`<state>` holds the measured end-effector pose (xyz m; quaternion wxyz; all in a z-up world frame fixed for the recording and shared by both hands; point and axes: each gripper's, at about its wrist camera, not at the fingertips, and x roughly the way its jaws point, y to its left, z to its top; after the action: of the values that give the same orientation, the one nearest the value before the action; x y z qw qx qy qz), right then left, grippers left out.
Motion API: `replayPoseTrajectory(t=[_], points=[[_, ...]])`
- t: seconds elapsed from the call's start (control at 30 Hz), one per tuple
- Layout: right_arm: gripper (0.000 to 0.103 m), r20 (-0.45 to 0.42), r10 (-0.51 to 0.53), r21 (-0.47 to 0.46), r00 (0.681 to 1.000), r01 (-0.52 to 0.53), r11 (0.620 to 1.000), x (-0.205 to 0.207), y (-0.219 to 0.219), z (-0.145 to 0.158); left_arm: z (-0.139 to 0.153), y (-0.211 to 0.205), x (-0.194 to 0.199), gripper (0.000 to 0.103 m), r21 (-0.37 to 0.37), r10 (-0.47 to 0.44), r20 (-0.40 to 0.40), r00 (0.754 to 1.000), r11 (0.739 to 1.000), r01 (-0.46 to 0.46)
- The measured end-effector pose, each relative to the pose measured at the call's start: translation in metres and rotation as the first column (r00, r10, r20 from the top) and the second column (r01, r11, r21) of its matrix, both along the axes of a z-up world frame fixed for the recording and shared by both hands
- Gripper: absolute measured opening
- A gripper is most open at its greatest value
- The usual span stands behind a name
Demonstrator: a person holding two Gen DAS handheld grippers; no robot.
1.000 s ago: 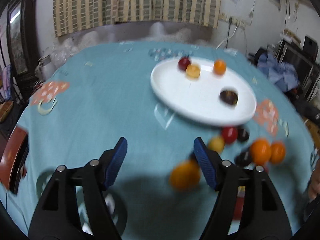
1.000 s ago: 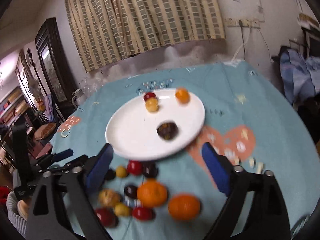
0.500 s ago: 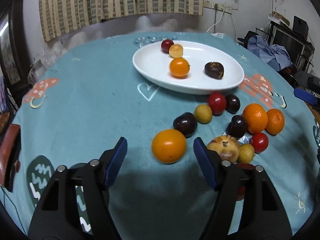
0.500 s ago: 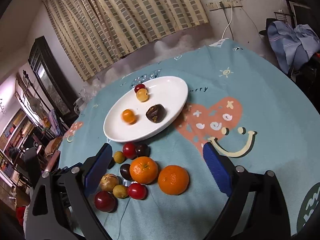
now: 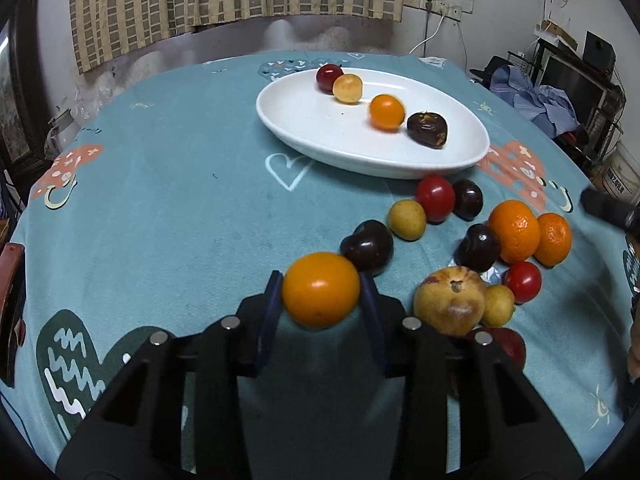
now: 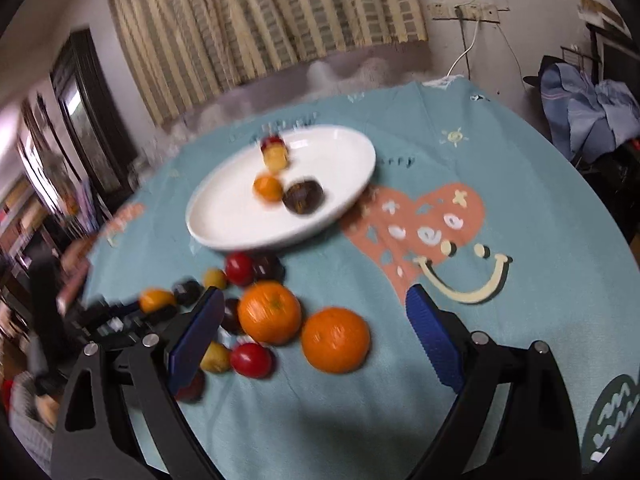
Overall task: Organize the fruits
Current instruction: 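Carry the orange to the plate with the left tool while the right tool places a tangerine there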
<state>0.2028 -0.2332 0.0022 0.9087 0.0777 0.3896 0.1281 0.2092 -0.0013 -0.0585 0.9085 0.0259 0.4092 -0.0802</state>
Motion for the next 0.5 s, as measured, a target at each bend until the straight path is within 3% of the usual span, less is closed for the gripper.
replayPoseTrajectory(t=[0.1, 0.27, 0.4, 0.5], points=[[0.087, -0.027, 0.022, -0.012, 0.999, -0.023, 1.0, -0.001, 0.002, -0.008, 0.0, 0.0, -0.001, 0.039, 0.004, 0.007, 0.0, 1.0, 1.0, -0.007], [0.07, -0.064, 0.014, -0.08, 0.998, -0.02, 0.997, 0.001, 0.007, -0.021, 0.001, 0.004, 0.0, 0.039, -0.002, 0.019, -0.005, 1.0, 1.0, -0.019], [0.067, -0.086, 0.017, -0.109, 0.996, -0.026, 0.994, 0.004, 0.01, -0.029, 0.001, 0.003, 0.0, 0.039, 0.002, 0.02, -0.005, 1.0, 1.0, -0.02], [0.05, -0.107, 0.023, -0.126, 0.994, -0.037, 0.991, 0.007, 0.012, -0.035, 0.001, 0.003, -0.001, 0.039, 0.011, 0.018, -0.002, 1.0, 1.0, -0.018]])
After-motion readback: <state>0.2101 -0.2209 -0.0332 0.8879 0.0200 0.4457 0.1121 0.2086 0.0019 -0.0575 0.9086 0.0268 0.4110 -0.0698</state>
